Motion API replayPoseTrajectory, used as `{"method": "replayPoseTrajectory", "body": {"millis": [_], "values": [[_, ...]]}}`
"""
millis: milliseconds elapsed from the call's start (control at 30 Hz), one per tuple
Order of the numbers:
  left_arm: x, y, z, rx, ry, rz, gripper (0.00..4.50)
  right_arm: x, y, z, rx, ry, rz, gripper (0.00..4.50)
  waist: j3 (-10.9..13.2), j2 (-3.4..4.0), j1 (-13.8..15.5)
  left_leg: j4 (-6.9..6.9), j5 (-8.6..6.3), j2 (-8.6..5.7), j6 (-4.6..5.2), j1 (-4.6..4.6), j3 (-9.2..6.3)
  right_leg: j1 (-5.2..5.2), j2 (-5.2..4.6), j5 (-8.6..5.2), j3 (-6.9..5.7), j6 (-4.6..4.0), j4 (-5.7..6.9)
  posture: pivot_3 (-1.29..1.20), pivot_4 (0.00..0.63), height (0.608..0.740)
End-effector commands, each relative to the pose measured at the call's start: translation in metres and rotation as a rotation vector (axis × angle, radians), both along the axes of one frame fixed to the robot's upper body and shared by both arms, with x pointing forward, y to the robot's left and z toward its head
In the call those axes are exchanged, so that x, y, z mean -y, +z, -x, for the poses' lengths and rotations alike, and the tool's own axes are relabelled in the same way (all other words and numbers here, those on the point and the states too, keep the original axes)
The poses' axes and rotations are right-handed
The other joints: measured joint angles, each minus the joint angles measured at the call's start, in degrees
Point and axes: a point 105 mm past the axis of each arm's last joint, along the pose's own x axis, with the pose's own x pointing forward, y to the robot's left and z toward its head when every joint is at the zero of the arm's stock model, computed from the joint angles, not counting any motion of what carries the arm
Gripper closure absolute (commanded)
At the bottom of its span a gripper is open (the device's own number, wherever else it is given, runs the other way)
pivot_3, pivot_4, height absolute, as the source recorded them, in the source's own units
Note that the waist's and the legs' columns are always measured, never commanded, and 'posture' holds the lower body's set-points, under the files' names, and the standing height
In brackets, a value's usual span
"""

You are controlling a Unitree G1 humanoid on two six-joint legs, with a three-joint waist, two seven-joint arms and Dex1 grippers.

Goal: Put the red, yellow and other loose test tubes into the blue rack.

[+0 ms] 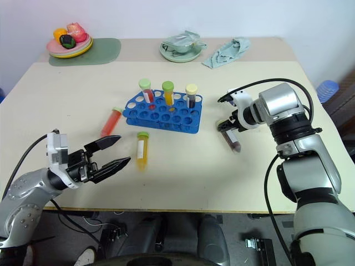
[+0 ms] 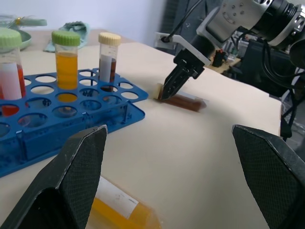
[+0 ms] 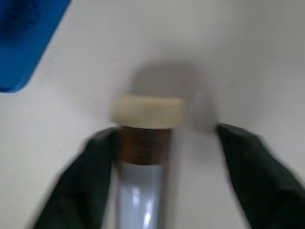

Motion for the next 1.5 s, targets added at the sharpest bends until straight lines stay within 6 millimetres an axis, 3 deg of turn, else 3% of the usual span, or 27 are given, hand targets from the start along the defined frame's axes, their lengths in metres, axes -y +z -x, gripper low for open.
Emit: {"method": "replayPoseTrajectory", "body": {"millis": [33,67,133,300,433,567,700,900,1033,1133,1367,1500], "values": [[-0.001,0.010,0.003,0.042,0.004,0.002,0.21,-0.006,0.001,0.001,-0.004,0.029,0.001,1.78,0.00,0.00,-0.07,-0.01,0.00,0.00,0.00,0.00,0.00,0.00,0.00,0.00,0.01,0.00,0.00,0.00,0.150,0.740],[-0.001,0.011,0.003,0.042,0.004,0.002,0.21,-0.007,0.001,0.001,-0.001,0.038,-0.001,1.96,0.00,0.00,-0.07,-0.01,0.00,0.00,0.00,0.00,0.01,-0.02,0.01,0.00,0.01,0.00,0.00,0.00,0.150,0.740],[-0.001,0.012,0.003,0.041,0.005,0.007,0.21,-0.010,0.001,0.002,-0.002,0.047,-0.011,2.90,0.00,0.00,-0.07,-0.02,0.00,0.01,0.00,0.00,0.02,-0.03,0.01,0.00,0.03,0.00,0.01,0.00,0.150,0.740],[-0.002,0.013,0.003,0.036,0.007,0.009,0.21,-0.022,0.011,0.005,0.037,0.107,-0.055,2.90,0.01,0.02,-0.04,-0.02,0.00,0.01,0.00,0.00,0.03,-0.05,0.01,0.00,0.06,0.00,0.01,0.00,0.150,0.740],[-0.002,0.014,0.003,0.037,0.016,0.015,0.21,-0.040,0.038,0.011,0.134,0.198,-0.163,2.90,0.05,0.06,0.01,-0.03,0.00,0.01,0.00,-0.02,0.07,-0.09,0.01,0.00,0.10,0.00,0.01,0.00,0.150,0.740],[-0.005,0.015,0.000,0.035,0.051,0.031,0.21,-0.071,0.077,0.035,0.312,0.396,-0.463,2.90,0.03,0.03,0.30,-0.05,0.00,0.02,0.01,-0.02,0.07,-0.09,0.02,0.00,0.10,0.00,0.00,0.00,0.150,0.740],[-0.014,0.011,-0.004,0.027,0.094,0.023,0.21,-0.088,0.110,0.054,0.482,0.505,-0.778,2.90,0.03,0.04,0.17,-0.02,-0.01,0.03,0.02,-0.02,0.07,-0.05,0.04,0.01,0.10,0.01,0.01,0.00,0.150,0.740],[-0.023,0.013,-0.013,0.052,0.153,0.039,0.21,-0.098,0.126,0.050,0.786,0.469,-0.955,2.90,0.01,0.02,0.12,-0.01,0.00,0.03,0.00,0.00,0.09,-0.08,0.05,0.01,0.12,0.01,0.07,0.00,0.150,0.740],[-0.030,0.024,-0.022,0.100,0.202,0.115,0.21,-0.112,0.110,0.036,1.045,0.424,-0.932,2.90,-0.01,0.01,-0.06,-0.01,0.02,0.03,-0.03,0.01,0.10,-0.13,0.05,0.01,0.13,0.01,0.14,0.00,0.150,0.740],[-0.034,0.029,-0.024,0.131,0.232,0.129,0.21,-0.117,0.094,0.025,1.134,0.363,-0.908,2.90,0.00,0.02,-0.26,-0.01,0.07,0.03,-0.12,0.02,0.12,-0.19,0.07,0.01,0.16,0.02,0.25,0.00,0.150,0.740],[-0.034,0.030,-0.021,0.140,0.243,0.109,0.21,-0.112,0.060,0.005,1.254,0.226,-0.830,2.90,0.00,0.02,-0.49,-0.03,0.23,0.05,-0.40,0.03,0.14,-0.22,0.11,0.01,0.18,0.01,0.30,0.00,0.150,0.740],[-0.033,0.031,-0.019,0.140,0.241,0.105,0.21,-0.101,0.040,-0.003,1.237,0.153,-0.809,2.90,0.00,0.02,-0.99,-0.02,0.24,0.05,-0.41,0.03,0.13,-0.21,0.11,0.01,0.19,0.01,0.31,0.00,0.150,0.740]]}}
